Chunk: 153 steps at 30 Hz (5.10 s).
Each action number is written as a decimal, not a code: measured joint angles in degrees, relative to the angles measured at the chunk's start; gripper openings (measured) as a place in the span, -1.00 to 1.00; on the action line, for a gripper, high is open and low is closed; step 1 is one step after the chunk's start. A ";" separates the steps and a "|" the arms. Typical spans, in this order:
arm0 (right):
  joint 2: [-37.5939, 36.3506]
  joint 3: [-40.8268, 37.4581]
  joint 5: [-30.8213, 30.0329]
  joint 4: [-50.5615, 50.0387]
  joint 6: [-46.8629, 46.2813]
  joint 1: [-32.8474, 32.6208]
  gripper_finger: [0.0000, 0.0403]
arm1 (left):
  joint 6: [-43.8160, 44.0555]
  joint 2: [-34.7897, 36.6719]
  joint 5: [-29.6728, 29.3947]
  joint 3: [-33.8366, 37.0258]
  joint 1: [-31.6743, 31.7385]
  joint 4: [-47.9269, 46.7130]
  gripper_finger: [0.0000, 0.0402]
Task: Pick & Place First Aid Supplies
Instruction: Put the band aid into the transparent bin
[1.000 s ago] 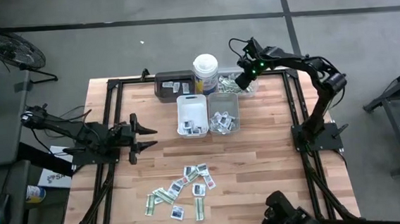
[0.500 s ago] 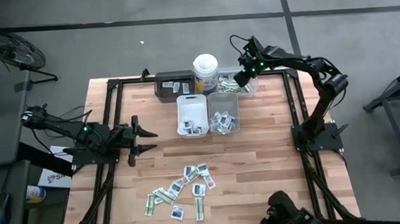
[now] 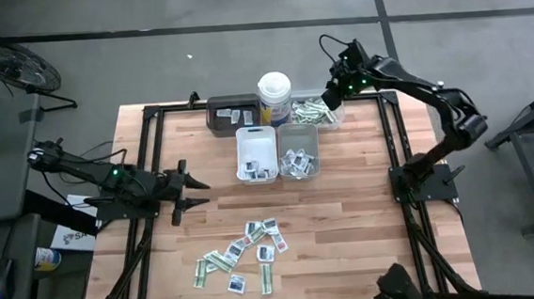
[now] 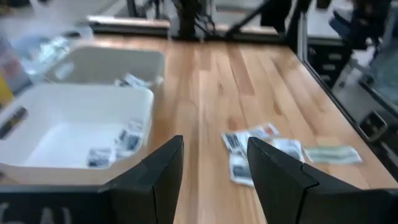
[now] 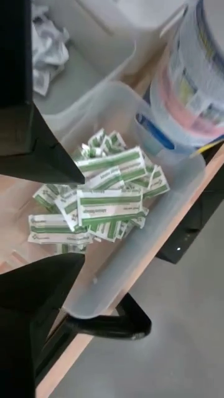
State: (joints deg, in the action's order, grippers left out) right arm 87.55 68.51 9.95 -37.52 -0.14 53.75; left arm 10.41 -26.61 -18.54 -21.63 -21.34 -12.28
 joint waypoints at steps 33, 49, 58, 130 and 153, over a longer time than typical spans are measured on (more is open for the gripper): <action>-23.11 0.00 -0.39 -9.32 -1.00 -18.77 -0.08 | 24.36 -30.49 23.44 -0.09 -15.84 -3.84 -0.12; -27.67 0.00 -0.71 -9.74 -7.57 -31.83 -0.08 | 28.55 -44.70 20.61 -7.72 -22.27 -2.86 -0.12; -27.67 0.00 -3.52 -11.12 -9.06 -36.99 -0.08 | 28.57 -52.40 20.28 -13.53 -22.28 -7.22 -0.12; -26.62 0.02 -18.73 1.35 -20.81 -64.31 -0.08 | 40.69 -55.25 -29.34 -50.51 -27.13 -47.85 -1.00; -9.81 0.02 -27.44 35.41 -8.35 -64.29 -0.08 | -7.29 -55.27 -45.12 -59.04 -2.77 -11.15 -1.00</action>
State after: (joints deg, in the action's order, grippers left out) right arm 77.75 68.53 -17.48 -2.11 -8.49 -10.55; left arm 3.12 -81.89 -63.67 -80.66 -24.11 -23.43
